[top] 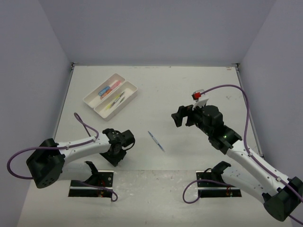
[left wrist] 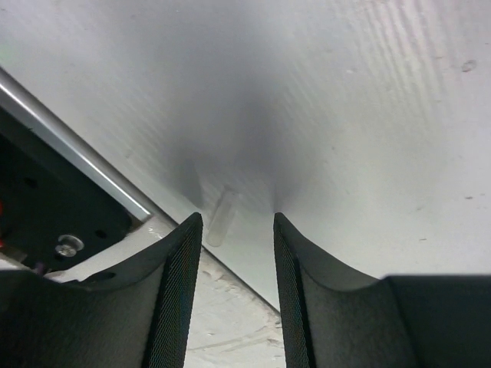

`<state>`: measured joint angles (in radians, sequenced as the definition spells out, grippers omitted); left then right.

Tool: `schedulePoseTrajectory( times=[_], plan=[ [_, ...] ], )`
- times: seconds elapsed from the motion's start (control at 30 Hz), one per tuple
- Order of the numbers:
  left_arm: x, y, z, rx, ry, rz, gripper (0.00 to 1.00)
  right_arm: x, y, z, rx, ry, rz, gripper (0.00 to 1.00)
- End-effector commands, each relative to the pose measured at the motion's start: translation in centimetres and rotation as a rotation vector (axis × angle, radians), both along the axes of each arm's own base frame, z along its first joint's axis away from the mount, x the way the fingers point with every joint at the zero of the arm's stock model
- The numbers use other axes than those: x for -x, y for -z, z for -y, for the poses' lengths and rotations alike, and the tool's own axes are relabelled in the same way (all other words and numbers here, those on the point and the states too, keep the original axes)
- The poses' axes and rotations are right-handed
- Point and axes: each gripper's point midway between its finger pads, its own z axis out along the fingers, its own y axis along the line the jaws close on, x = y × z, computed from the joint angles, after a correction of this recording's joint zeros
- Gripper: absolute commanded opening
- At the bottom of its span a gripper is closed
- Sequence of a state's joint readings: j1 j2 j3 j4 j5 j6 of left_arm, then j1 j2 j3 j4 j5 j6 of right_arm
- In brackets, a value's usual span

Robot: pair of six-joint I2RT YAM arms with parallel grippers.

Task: Sort the stationery into containers
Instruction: Move the pen cap to the center of the board.

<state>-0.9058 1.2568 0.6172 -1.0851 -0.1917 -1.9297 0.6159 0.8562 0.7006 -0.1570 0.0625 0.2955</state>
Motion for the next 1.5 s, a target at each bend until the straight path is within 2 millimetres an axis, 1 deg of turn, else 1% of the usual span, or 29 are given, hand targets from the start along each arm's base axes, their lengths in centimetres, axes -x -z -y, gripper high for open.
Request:
schedulePoseTrajectory(
  times=[0.0,0.2,0.3,0.4,0.5,0.57,0.63,0.8,0.87,0.97,1.03,1.17,1.23,1.33,1.47],
  plan=[
    [-2.4,-0.8,1.0,0.022,-0.022,0.110,0.44,-0.3,-0.9,-0.3,-0.032,-0.001,0.028,0.99],
    [-1.3,0.1,0.6,0.025,-0.027,0.071,0.45,-0.3,-0.9,-0.3,-0.033,0.000,0.029,0.99],
    [-1.0,0.6,0.5,0.031,-0.022,0.066,0.45,-0.3,-0.8,-0.3,-0.032,-0.002,0.027,0.99],
    [-1.6,1.2,1.3,0.064,0.026,0.085,0.46,-0.3,-0.8,-0.3,-0.032,-0.002,0.025,0.99],
    [-2.6,1.1,2.5,0.098,0.076,0.115,0.49,-0.3,-0.8,-0.3,-0.031,-0.003,0.025,0.99],
    [-2.9,1.1,2.7,0.092,0.099,0.122,0.52,-0.3,-0.8,-0.4,-0.031,-0.009,0.022,0.99],
    [-3.0,1.1,2.7,0.093,0.100,0.127,0.53,-0.3,-0.6,-0.5,-0.028,-0.011,0.018,0.99],
    [-4.9,-0.5,3.3,0.092,0.146,0.207,0.54,-0.2,-0.8,-0.6,-0.032,-0.015,0.021,0.99],
    [-6.5,-1.7,4.1,0.089,0.201,0.281,0.55,-0.2,-0.6,-0.5,-0.030,-0.013,0.017,0.99],
    [-7.5,-3.1,5.5,0.094,0.279,0.336,0.55,-0.3,-0.7,-0.5,-0.032,-0.008,0.019,0.99],
    [-7.8,-3.5,6.1,0.088,0.302,0.350,0.55,-0.3,-0.7,-0.5,-0.032,-0.006,0.017,0.99],
    [-7.1,-3.5,7.8,0.069,0.357,0.295,0.55,-0.4,-0.5,-0.4,-0.027,0.000,0.012,0.99],
    [-6.3,-2.7,7.8,0.024,0.368,0.236,0.55,-0.5,-0.5,-0.4,-0.026,0.003,0.012,0.99],
    [-5.3,-2.4,8.0,-0.003,0.371,0.194,0.55,-0.5,-0.4,-0.4,-0.023,0.004,0.010,0.99],
    [-4.2,-2.1,9.0,0.006,0.398,0.187,0.54,-0.5,-0.4,-0.4,-0.024,0.001,0.010,0.99]
  ],
)
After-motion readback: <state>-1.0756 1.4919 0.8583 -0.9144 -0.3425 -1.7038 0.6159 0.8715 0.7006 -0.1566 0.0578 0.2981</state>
